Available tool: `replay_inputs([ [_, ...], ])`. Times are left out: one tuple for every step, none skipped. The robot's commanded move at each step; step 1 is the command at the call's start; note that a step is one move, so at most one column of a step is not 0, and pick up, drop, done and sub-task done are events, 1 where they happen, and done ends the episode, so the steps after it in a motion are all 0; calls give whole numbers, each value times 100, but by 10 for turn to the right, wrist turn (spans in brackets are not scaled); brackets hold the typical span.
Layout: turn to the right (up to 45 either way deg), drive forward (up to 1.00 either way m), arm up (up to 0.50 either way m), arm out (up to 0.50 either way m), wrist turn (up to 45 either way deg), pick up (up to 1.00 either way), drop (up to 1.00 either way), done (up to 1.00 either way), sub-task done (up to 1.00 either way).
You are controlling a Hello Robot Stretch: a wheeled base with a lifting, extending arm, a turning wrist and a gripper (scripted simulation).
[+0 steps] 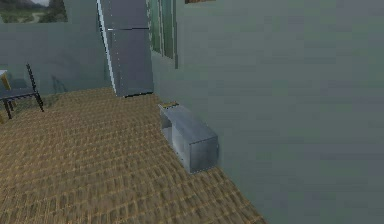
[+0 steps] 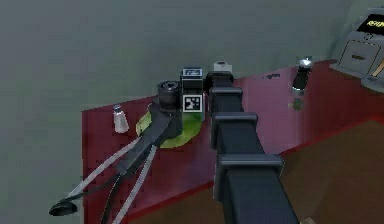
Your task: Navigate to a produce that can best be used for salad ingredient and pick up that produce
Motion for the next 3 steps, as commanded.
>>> replay_inputs([
  [0,0,0,0,450,0,0,0,0],
  [0,0,0,0,450,0,0,0,0],
  [0,0,0,0,300,0,0,0,0],
])
